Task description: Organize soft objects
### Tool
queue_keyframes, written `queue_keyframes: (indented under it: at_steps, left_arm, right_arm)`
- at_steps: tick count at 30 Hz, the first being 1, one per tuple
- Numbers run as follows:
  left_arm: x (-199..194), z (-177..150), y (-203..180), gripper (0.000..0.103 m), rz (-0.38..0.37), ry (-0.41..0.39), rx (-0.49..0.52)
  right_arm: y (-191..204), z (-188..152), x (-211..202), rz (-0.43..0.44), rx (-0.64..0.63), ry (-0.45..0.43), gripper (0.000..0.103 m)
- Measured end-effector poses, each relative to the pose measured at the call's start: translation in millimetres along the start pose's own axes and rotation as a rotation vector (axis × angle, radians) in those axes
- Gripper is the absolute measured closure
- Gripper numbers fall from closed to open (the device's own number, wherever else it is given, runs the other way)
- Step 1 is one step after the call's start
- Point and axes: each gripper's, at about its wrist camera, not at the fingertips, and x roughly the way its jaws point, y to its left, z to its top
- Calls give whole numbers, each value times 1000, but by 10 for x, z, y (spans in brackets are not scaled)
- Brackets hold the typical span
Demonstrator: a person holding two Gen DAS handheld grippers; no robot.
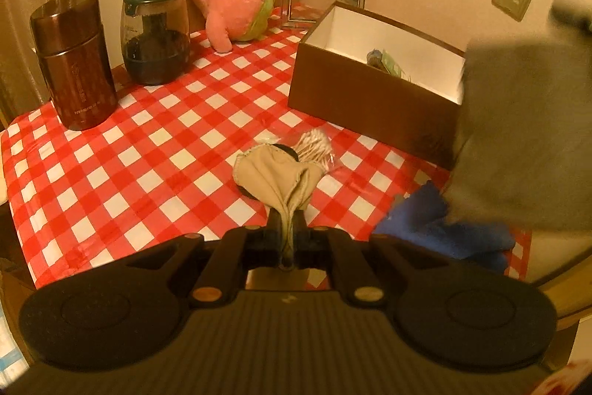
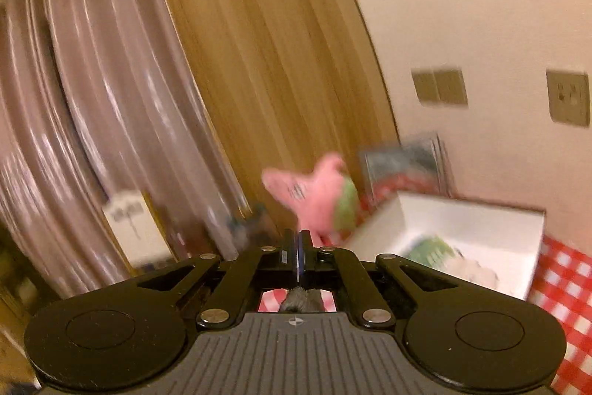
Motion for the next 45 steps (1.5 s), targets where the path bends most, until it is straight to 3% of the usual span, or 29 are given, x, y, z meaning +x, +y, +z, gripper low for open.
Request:
queue_keyframes:
  at_steps: [6, 9, 11, 12, 13, 14, 15, 16, 21, 24, 30, 34, 37, 43, 45]
  left_arm:
    - [74, -30, -49, 98, -10, 29, -1]
    - [117, -59, -78, 98, -19, 44, 2]
    - [153, -69, -96, 98, -25, 54, 3]
    - [168, -67, -105, 98, -28, 58, 4]
    - [185, -64, -116, 98, -30, 62, 7]
    - [204, -57, -135, 98, -31, 66, 11]
    - [216, -49, -149, 98, -33, 67, 14]
    - [221, -44, -161, 98, -36, 67, 15]
    - [269, -42, -224, 98, -54, 75, 29]
    - [299, -61, -252, 98, -58, 88, 34]
    - [316, -101, -301, 98, -58, 106, 46]
    - [315, -131, -326, 98, -59, 120, 45]
    - [286, -144, -340, 98, -53, 114, 42]
    - [258, -161, -349, 98, -51, 111, 30]
    - [253, -164, -358, 98, -52, 109, 31]
  right_arm:
    - [-528, -774, 592, -130, 80, 309, 102]
    - [-771, -1168, 714, -112, 186, 455, 102]
    - [-789, -1346, 707, -102, 179, 491, 101]
    - [-770, -1416, 677, -101, 159, 499, 96]
    - [-757, -1456, 653, -111, 143, 501, 79]
    - [-751, -1500, 594, -107, 146, 495, 65]
    - [-775, -1509, 529, -101, 175, 480, 39]
    - [-798, -1497, 448, -94, 198, 445, 36]
    - [-937, -1566, 160, -142, 290, 395, 36]
    - [-1106, -1676, -54, -214, 355, 327, 36]
    - [-1541, -1843, -109, -301, 436, 262, 36]
    - [-1887, -2104, -135, -228, 620, 212, 36]
    - [-1923, -2164, -243, -179, 702, 116, 42]
    - [-1653, -1912, -457, 7, 622, 36, 48]
    - [-1615, -1924, -403, 25, 629, 62, 48]
